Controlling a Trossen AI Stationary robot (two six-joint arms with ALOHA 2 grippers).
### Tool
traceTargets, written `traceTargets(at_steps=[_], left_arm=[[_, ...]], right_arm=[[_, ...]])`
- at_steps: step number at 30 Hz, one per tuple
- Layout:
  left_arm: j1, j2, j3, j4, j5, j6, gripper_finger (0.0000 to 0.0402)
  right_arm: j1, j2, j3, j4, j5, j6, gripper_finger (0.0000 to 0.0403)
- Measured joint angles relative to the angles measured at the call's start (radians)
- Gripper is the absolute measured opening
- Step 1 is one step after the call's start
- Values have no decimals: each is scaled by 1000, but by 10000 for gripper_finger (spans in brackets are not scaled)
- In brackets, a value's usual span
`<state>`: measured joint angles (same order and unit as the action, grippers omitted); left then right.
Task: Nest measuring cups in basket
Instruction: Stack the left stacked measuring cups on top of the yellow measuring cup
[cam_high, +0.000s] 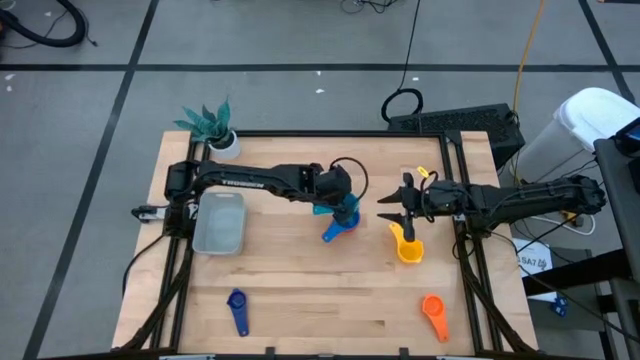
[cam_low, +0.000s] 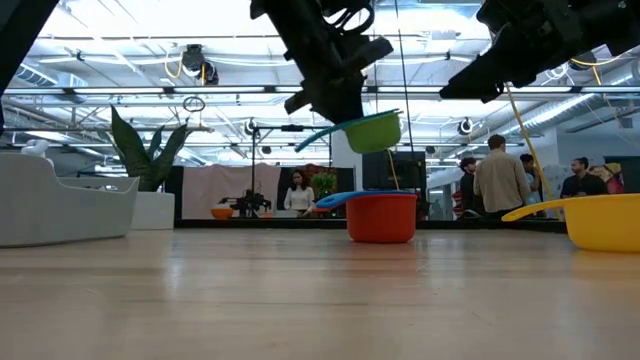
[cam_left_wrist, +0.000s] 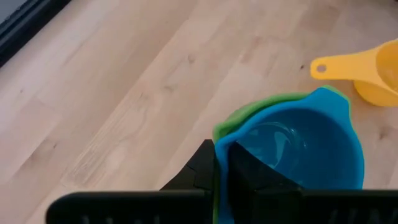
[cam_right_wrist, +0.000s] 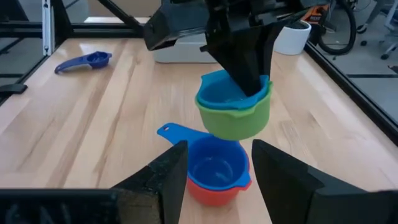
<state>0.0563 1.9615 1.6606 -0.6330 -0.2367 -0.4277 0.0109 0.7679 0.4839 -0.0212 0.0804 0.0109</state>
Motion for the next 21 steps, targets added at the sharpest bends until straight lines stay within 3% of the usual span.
traceTargets(at_steps=[5,12,18,21], left_arm=[[-53,0,0,153,55,114,18],[-90,0,0,286,86,336,18],[-90,22,0,377,145,456,18],[-92,51,1,417,151,482,18]], right_arm=[[0,-86,24,-147,55,-46,171],[0,-215,227,-453,209,-62,171],[1,-229,295,-481,206,-29,171],[4,-210,295,-586,206,43,171]])
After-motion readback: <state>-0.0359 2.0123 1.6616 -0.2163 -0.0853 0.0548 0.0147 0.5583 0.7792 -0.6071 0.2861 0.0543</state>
